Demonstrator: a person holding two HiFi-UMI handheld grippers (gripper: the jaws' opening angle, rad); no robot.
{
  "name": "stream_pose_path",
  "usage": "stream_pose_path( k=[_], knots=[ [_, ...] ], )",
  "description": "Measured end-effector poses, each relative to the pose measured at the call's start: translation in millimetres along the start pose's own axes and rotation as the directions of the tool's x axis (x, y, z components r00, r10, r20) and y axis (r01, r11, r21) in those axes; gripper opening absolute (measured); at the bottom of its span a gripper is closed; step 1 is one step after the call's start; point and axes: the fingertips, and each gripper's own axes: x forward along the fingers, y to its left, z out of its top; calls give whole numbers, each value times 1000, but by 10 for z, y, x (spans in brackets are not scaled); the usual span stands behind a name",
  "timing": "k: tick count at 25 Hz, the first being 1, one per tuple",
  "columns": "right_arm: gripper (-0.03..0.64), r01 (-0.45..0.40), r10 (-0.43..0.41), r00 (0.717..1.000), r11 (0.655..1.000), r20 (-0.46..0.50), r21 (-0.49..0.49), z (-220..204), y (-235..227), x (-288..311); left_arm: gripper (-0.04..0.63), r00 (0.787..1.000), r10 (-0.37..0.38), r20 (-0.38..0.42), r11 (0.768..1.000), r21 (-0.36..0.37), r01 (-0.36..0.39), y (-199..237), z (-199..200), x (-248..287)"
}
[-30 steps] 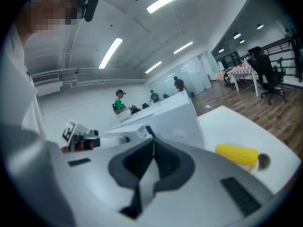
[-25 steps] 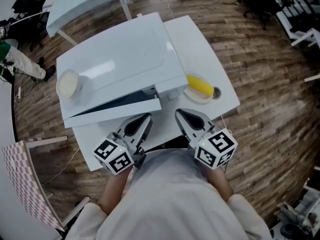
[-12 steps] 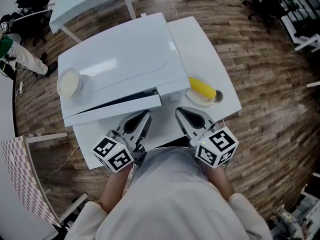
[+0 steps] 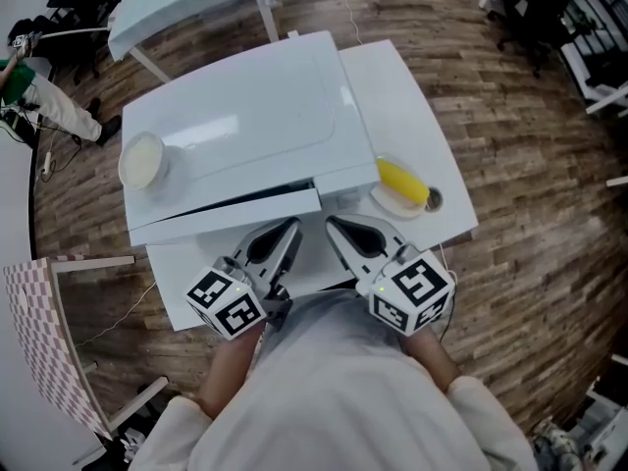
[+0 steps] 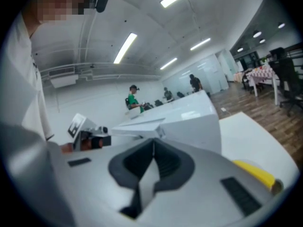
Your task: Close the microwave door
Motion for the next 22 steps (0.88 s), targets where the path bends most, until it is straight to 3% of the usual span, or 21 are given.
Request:
stream_pose_path(
  k=[7, 22],
  knots=[
    [23, -46, 46, 999, 999, -6, -19, 40, 116, 196, 17, 1000, 8, 2, 1000, -5, -8, 5, 18, 2],
    [23, -26, 26, 1000, 999, -18, -39, 29, 89, 252, 17, 999, -32, -35, 999, -11, 32, 33, -36, 47]
  ],
)
